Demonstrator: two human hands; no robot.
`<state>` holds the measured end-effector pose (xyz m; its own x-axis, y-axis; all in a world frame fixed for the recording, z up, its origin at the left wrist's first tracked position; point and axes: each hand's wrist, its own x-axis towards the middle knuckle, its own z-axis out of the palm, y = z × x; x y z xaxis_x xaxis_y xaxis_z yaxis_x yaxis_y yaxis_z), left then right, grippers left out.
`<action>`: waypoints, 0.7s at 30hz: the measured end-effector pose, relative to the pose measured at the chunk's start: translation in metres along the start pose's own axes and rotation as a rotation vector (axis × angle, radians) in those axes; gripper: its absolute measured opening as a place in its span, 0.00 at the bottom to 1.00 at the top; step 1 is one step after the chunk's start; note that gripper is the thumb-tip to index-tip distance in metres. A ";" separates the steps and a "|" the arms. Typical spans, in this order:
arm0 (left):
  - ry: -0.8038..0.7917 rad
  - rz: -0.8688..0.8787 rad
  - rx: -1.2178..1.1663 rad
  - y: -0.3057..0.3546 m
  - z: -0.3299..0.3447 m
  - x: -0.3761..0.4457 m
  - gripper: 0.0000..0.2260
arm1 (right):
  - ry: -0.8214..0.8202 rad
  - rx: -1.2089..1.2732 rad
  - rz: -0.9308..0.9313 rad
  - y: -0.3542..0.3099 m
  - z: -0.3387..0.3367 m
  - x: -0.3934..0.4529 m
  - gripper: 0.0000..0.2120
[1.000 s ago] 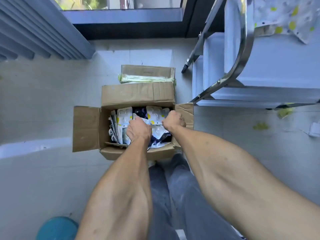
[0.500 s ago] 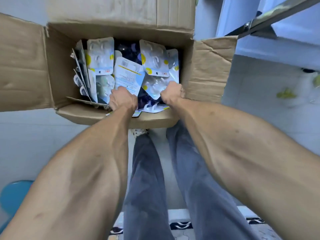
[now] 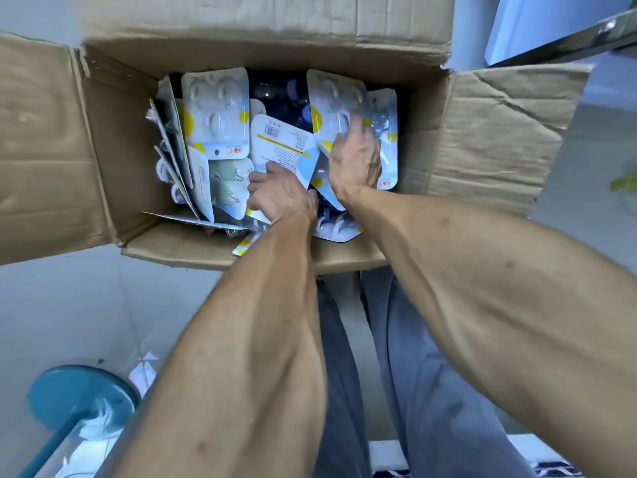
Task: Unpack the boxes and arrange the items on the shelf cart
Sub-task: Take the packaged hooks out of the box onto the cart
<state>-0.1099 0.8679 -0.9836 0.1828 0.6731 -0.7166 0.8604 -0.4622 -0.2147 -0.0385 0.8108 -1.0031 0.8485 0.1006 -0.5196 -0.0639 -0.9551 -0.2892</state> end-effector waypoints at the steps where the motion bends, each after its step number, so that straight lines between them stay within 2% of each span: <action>1: 0.040 -0.021 -0.072 -0.001 0.001 0.000 0.27 | 0.016 0.019 0.035 -0.003 -0.002 0.001 0.20; 6: 0.284 -0.254 -0.745 -0.013 0.002 -0.019 0.15 | -0.001 0.085 0.201 -0.020 -0.023 0.019 0.13; 9: 0.407 -0.346 -0.944 -0.023 -0.008 -0.024 0.10 | 0.001 0.101 0.200 -0.025 -0.034 0.011 0.14; 11: 0.470 -0.351 -1.003 -0.029 -0.022 -0.027 0.13 | -0.001 0.105 0.215 -0.021 -0.038 -0.002 0.15; 14: 0.518 -0.358 -1.036 -0.034 -0.042 -0.023 0.23 | 0.060 0.102 0.264 -0.010 -0.042 -0.025 0.17; 16: 0.407 -0.345 -1.021 -0.037 -0.050 -0.019 0.21 | 0.093 0.100 0.264 -0.004 -0.043 -0.041 0.16; 18: 0.226 -0.200 -0.847 -0.035 -0.054 -0.022 0.17 | 0.045 0.102 0.284 0.001 -0.043 -0.052 0.11; 19: 0.179 -0.116 -0.728 -0.034 -0.054 -0.024 0.19 | 0.011 0.112 0.301 0.003 -0.042 -0.055 0.08; 21: 0.198 -0.035 -0.504 -0.034 -0.048 -0.024 0.23 | -0.019 0.134 0.299 0.008 -0.038 -0.057 0.07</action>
<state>-0.1210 0.8955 -0.9271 0.1943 0.8016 -0.5654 0.9802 -0.1363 0.1436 -0.0669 0.7870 -0.9453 0.7717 -0.1725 -0.6121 -0.3782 -0.8983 -0.2237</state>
